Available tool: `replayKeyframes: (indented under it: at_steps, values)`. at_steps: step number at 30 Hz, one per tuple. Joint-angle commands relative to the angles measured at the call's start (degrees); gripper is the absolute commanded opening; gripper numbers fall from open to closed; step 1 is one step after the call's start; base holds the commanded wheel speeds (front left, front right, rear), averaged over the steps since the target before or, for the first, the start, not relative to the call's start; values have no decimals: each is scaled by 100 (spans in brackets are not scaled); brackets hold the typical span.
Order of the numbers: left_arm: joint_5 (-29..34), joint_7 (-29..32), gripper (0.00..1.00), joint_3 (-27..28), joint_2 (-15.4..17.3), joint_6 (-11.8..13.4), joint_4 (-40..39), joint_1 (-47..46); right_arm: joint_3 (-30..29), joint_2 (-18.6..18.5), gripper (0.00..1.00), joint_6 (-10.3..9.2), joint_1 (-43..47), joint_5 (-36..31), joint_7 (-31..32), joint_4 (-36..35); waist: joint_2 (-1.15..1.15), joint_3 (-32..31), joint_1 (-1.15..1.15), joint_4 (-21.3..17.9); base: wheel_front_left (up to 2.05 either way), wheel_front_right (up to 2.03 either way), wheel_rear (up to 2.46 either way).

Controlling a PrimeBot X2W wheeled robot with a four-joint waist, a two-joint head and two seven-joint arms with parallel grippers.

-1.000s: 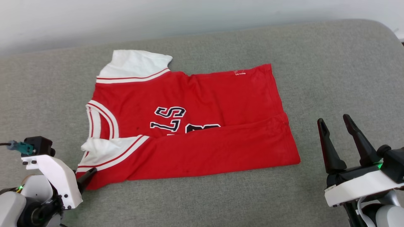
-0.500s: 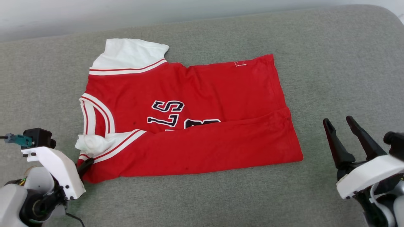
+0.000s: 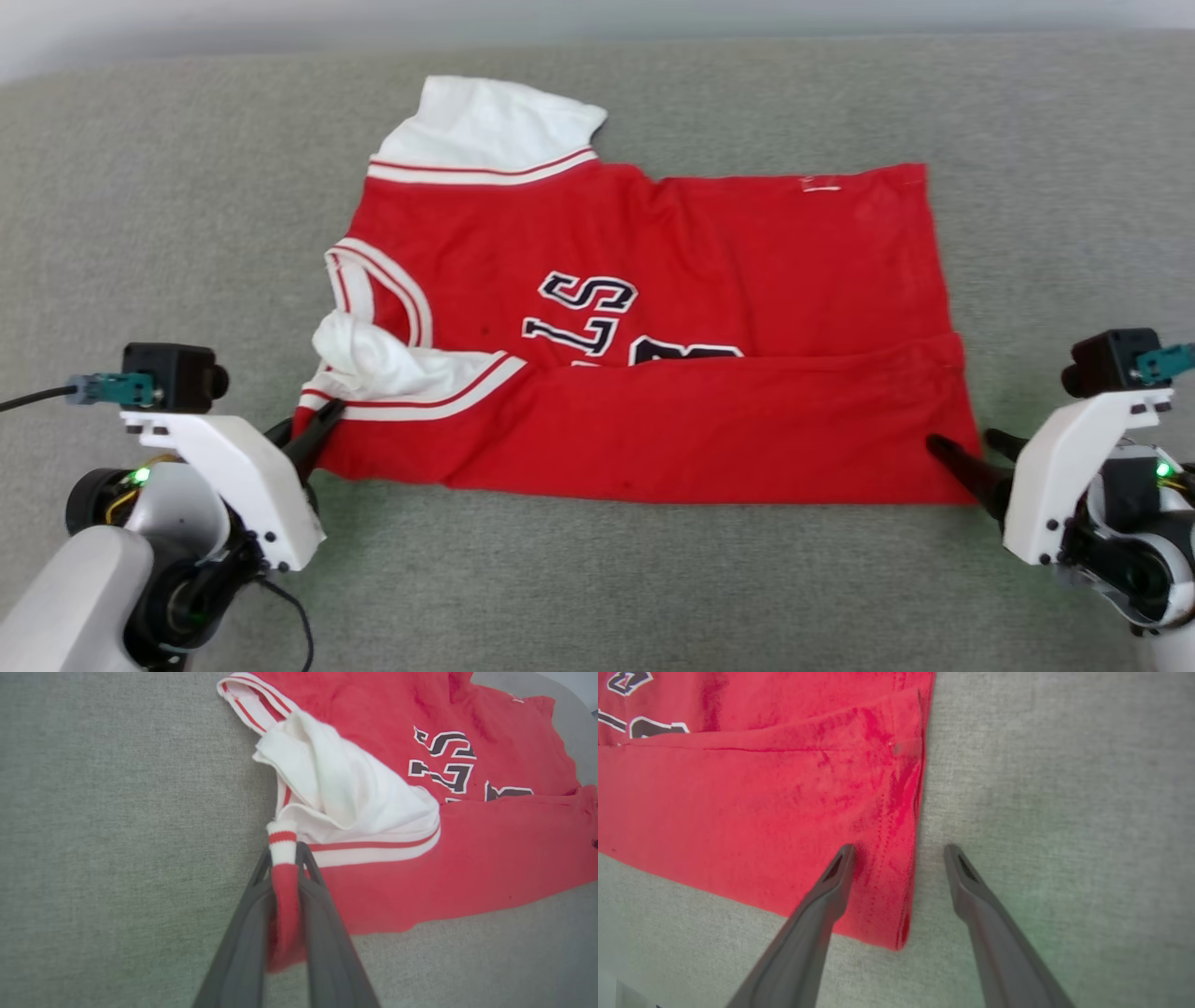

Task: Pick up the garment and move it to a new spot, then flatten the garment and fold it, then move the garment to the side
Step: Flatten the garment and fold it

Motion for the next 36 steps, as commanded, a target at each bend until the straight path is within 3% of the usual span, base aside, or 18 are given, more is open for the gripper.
replayKeyframes:
  at_steps: [1, 5, 6, 8, 22, 36]
  values:
    - [32, -24, 0, -22, -38, 30, -55, -85, 12, 59, 100, -2, -84, 11, 62, 98, 0, 117, -1, 137, 0, 0, 0]
    - [109, -46, 0, -112, -96, 40, -151, -105, 139, 235, 100, -2, -65, 127, 391, 575, 0, 180, -1, 247, 0, 0, 0]
    - [113, -49, 0, -122, -106, 44, -157, -100, 194, 269, 53, -1, -46, 146, 451, 650, 0, 186, -1, 256, 0, 0, 0]
    - [108, -68, 0, -133, -123, 46, -151, -67, 258, 349, 0, 2, -63, 252, 454, 697, 0, 177, -1, 255, 0, 0, 0]
    - [155, -429, 0, -6, -106, 261, -111, 439, 527, -88, 0, 4, -101, 478, 31, 148, 0, -716, -1, 131, 0, 0, 0]
    - [-159, -481, 0, 28, -136, 736, -412, 1812, 212, -175, 0, -2, 1008, 542, 299, -298, 0, -1643, -1, 173, 0, 0, 0]
